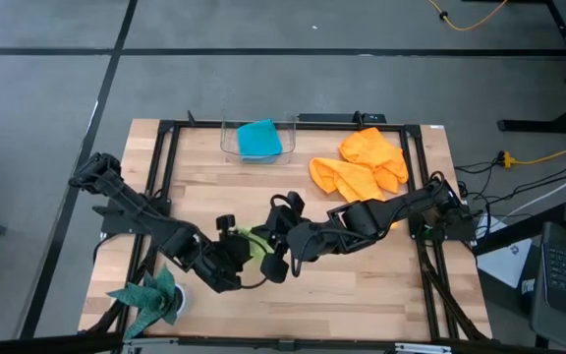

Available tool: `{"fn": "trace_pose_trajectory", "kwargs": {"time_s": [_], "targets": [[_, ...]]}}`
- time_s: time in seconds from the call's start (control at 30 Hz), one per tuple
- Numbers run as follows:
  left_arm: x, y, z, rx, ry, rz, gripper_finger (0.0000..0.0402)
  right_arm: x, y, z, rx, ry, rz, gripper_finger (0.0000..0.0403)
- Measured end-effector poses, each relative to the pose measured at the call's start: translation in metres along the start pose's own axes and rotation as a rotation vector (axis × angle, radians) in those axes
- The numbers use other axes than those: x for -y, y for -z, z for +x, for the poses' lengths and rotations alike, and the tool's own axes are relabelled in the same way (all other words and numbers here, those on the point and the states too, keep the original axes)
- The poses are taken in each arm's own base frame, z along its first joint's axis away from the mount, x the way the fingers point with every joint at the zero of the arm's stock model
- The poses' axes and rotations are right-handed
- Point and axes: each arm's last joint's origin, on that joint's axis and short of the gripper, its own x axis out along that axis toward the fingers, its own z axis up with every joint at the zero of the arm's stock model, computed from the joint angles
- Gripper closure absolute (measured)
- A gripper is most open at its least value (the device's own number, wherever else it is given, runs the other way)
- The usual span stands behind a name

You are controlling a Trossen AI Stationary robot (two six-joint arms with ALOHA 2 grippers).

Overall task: Fold microfiber towels
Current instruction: Fold the green microfiber cloth

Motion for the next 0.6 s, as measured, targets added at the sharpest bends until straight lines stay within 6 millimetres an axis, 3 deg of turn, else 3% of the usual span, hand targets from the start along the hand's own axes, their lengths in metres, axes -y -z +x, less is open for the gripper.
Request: {"fn": "trace_pose_trajectory", "kwargs": {"time_s": [0.6], "targets": [[-0.0064, -0.0024, 0.0012, 0.080, -0.144, -0.027, 0.0229, -0.0062, -0.0056, -0.0013, 0.019, -0.120, 0.046, 0.0403]]}}
